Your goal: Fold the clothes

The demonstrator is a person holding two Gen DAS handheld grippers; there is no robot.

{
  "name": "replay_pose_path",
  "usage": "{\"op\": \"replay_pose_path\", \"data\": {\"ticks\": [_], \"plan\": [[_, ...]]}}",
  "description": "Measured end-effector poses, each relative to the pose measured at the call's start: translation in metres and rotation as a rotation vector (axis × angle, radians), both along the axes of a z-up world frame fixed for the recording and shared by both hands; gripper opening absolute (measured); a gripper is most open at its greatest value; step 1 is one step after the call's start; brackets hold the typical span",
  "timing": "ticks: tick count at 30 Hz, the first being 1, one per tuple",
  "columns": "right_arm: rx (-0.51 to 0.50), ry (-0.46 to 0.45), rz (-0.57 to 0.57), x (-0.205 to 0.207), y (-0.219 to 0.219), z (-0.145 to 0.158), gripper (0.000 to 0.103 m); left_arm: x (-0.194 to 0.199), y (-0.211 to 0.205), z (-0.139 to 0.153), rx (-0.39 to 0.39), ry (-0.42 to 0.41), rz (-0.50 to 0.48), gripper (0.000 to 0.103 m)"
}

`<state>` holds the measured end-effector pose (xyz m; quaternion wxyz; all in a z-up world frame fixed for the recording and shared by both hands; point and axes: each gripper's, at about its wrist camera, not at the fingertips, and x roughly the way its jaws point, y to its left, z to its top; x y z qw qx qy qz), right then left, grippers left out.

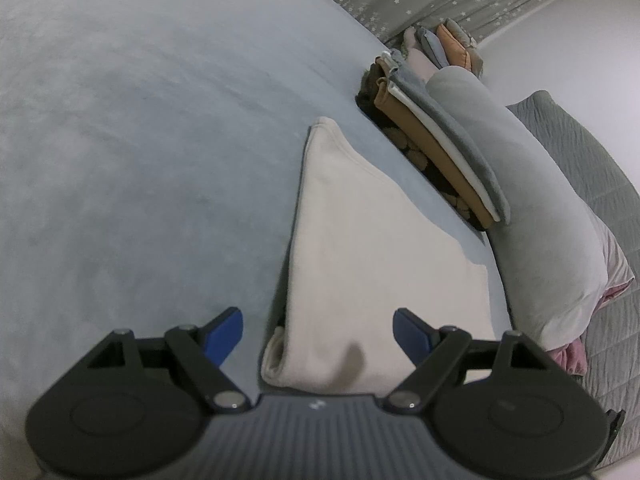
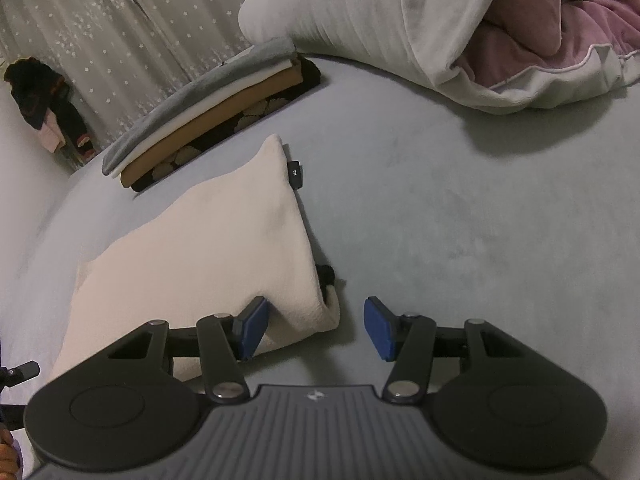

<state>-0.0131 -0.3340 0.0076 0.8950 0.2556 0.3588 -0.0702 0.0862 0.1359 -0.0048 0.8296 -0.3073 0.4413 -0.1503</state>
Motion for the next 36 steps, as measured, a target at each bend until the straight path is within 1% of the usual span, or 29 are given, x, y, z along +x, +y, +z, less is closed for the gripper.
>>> {"op": "replay_pose_path", "data": {"ticks": [36], "plan": [[0.001, 0.004, 0.002, 0.0084, 0.0015, -0.0031, 0.057, 0.0036, -0.0017, -0.0003, -0.003, 0.002, -0.009, 0.083]]}}
